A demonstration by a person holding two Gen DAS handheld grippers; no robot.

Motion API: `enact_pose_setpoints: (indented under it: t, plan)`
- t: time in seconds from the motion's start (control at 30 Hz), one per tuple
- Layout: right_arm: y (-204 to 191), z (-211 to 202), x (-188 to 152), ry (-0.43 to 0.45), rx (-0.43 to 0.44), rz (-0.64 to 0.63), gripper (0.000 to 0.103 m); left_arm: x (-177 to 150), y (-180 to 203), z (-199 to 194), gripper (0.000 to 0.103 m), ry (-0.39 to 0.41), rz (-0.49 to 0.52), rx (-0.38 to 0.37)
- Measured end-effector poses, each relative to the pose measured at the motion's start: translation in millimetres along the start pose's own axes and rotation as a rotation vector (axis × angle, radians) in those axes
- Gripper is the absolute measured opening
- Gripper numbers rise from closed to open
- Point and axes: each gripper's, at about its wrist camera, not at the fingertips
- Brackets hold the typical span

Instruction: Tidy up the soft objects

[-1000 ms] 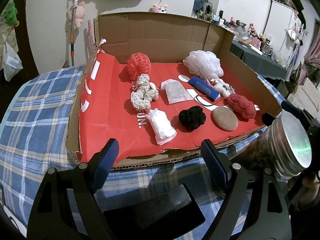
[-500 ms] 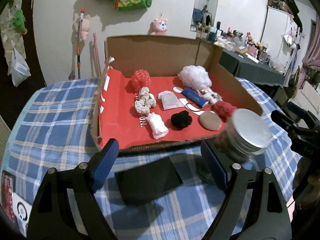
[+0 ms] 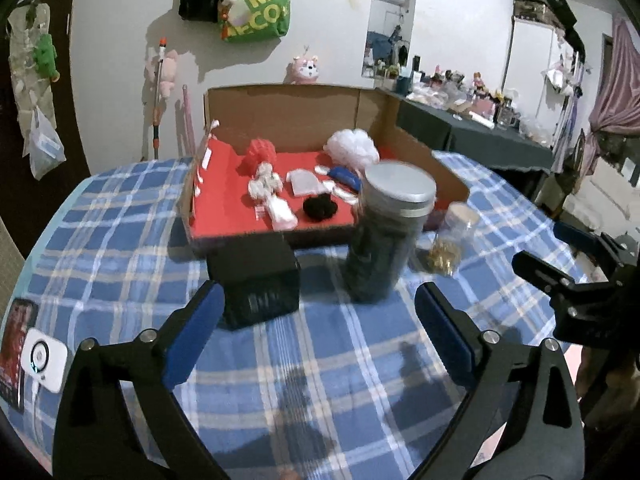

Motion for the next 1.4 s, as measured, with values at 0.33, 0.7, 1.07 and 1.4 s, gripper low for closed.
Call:
enact_pose_setpoints:
  t: [0.33,0.7,1.07,1.4]
  plan:
    - [-9.1,41.4,-46.1,-0.163,0.018,0.0,0.103,-38.1,-4.9,41.7,0.098,-0.102,-0.037,0.025]
    - [-17.5,77.3,-60.8,-0.269,0.007,-0.002,0.103,-52.8,-8.8,81.2,0.1,-0.198,-0.057,0.121]
    - [-15.9,78.7,-60.9,-0.263,0.003,0.008,0.103,-50.7,-10.8,82.5,0.103,-0.201,-0.072,0.138]
    - [-16.3,78.2,-61.9,-0.263,0.001,0.007,0.103,-49.9,-12.0,84.2,0.103,-0.199,-0.073,0.139]
Point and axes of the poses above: each gripper's, at about its wrist camera, not at the fingertips, and z roughly the way its jaws point, y to its right, x to its top, and after that the axes turned 11 degrees about -x, right-handed
